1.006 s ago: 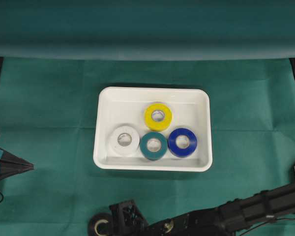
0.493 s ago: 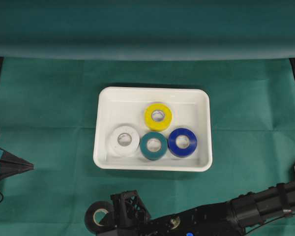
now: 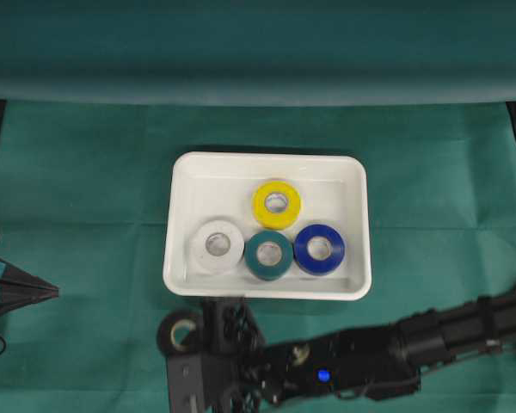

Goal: Put the tape into the white case with the right arm.
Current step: 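Close the right gripper on the black roll and lift it, then carry the black roll over the tray and set it at the back right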

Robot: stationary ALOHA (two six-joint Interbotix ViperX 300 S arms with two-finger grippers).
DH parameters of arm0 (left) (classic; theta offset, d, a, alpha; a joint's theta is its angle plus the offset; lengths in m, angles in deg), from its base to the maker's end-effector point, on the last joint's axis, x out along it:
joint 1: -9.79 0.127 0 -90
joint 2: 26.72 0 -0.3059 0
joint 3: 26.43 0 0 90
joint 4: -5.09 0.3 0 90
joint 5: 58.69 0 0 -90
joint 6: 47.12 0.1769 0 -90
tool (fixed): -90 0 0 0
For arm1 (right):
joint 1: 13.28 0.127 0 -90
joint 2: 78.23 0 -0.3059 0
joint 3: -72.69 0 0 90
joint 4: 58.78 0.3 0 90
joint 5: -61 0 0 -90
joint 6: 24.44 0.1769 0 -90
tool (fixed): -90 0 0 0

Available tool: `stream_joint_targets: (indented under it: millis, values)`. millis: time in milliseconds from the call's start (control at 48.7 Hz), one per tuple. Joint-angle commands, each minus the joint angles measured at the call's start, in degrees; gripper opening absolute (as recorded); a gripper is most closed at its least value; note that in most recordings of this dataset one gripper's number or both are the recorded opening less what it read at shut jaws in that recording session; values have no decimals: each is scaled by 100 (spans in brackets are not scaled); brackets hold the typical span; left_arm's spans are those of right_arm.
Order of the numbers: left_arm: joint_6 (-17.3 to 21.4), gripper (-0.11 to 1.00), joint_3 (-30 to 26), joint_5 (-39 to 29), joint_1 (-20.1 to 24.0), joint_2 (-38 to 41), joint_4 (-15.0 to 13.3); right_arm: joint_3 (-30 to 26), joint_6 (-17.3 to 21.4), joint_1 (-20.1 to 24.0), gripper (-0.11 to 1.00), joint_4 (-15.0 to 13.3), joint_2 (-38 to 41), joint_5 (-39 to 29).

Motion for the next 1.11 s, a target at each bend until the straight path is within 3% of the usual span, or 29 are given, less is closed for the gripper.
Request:
stream_joint_targets:
  millis: [0,575,883,1088]
  values:
    - [-9,0,-70,26,9,44,0,0,-9,-220,2,-88,-404,0]
    - [-9,0,-70,26,9,44,9,396,-9,-1652,2,-281,-738,237]
    - [-9,0,-70,26,9,44,9,510,-9,-2013,2,-290,-738,466]
    - [-9,0,-70,26,9,44,9,958,0,-2118,2,-281,-984,483]
